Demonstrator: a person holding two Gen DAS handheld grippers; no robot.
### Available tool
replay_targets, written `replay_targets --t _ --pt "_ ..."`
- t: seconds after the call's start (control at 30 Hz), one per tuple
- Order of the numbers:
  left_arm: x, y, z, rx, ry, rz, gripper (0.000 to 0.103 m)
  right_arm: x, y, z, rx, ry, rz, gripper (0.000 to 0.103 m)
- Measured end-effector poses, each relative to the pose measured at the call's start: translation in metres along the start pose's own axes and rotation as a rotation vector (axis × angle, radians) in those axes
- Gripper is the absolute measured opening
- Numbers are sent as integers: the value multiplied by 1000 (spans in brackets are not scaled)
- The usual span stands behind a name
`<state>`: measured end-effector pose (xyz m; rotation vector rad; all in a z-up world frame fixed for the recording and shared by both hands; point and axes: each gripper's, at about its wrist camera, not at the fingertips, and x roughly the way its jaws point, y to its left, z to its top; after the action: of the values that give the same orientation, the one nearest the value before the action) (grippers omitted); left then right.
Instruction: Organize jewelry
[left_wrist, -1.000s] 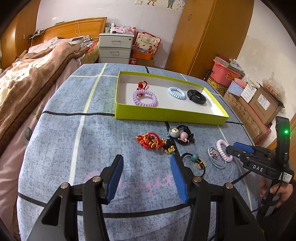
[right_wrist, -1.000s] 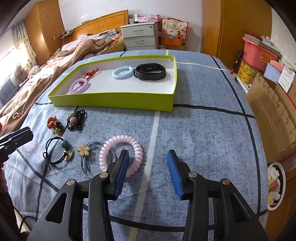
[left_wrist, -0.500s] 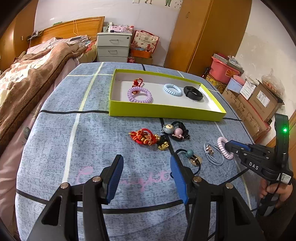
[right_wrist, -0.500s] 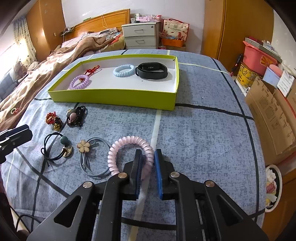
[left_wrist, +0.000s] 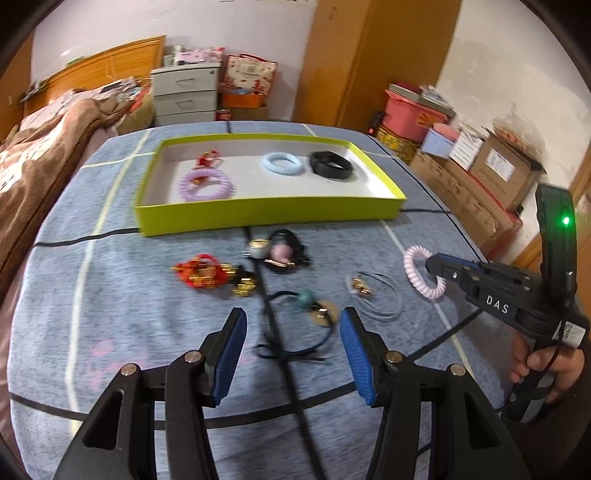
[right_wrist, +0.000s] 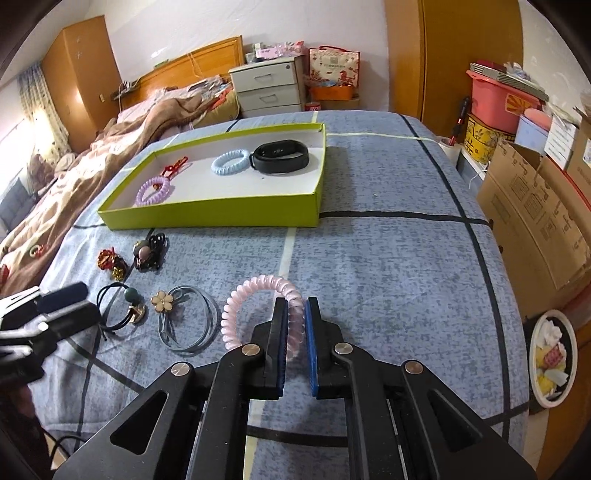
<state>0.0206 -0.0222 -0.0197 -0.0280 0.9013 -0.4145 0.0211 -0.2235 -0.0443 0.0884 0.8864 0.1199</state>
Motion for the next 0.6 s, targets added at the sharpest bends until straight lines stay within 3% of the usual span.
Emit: replay_targets --t 0.23,0.6 --pt "21 -18 -1 28 46 6 55 -3 -5 0 11 -10 20 9" --pt "36 -29 1 89 50 130 55 -4 -8 0 19 -20 56 9"
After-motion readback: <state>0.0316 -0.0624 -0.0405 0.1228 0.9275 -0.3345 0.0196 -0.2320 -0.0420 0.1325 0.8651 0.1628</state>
